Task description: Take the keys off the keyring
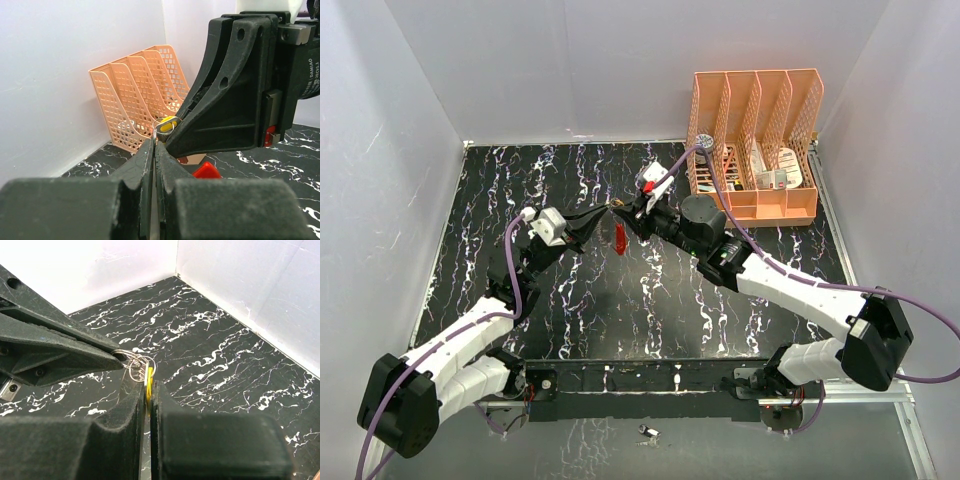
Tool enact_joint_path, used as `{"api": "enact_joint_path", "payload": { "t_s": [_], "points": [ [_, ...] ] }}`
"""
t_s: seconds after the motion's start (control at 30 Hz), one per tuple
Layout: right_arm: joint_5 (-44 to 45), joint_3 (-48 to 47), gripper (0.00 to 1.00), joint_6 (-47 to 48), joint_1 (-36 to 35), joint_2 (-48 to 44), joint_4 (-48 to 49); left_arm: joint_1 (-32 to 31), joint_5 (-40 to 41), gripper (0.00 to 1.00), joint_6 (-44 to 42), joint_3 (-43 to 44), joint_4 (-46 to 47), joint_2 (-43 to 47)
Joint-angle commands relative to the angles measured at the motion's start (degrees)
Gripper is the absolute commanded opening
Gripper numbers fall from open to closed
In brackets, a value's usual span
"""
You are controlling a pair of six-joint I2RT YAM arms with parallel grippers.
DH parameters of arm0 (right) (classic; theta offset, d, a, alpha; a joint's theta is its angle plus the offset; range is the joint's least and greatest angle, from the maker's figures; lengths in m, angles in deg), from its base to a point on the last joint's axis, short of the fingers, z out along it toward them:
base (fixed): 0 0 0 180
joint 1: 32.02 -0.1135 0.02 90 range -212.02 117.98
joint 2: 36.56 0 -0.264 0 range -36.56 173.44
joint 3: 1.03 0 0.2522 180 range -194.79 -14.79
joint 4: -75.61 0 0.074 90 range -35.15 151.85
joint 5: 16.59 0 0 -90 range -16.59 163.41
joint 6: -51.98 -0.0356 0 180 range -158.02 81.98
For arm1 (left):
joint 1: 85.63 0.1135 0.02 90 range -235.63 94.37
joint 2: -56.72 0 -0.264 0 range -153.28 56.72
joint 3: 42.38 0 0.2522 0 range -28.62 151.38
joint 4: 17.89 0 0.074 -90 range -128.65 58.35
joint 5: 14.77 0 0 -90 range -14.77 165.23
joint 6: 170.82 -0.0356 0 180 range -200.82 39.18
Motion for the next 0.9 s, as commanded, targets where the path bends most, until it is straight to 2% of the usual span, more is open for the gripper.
{"api": "enact_joint_path", "payload": {
  "t_s": [0.0, 0.67, 0.87],
  "points": [
    [1.71, -2.06, 0.00, 1.21, -0.34, -2.11, 1.37, 0.10, 1.08, 0.00, -1.61, 1.34, 1.74, 1.72],
    [7.60, -4.97, 0.00, 9.05, -0.70, -2.05, 0.77, 0.10, -2.17, 0.00, -0.60, 1.70, -2.77, -0.19],
    [9.27, -5.08, 0.00, 11.21, -0.79, -3.13, 0.10, 0.08, -0.15, 0.00, -0.83, 1.69, -3.67, -0.18]
  ]
}}
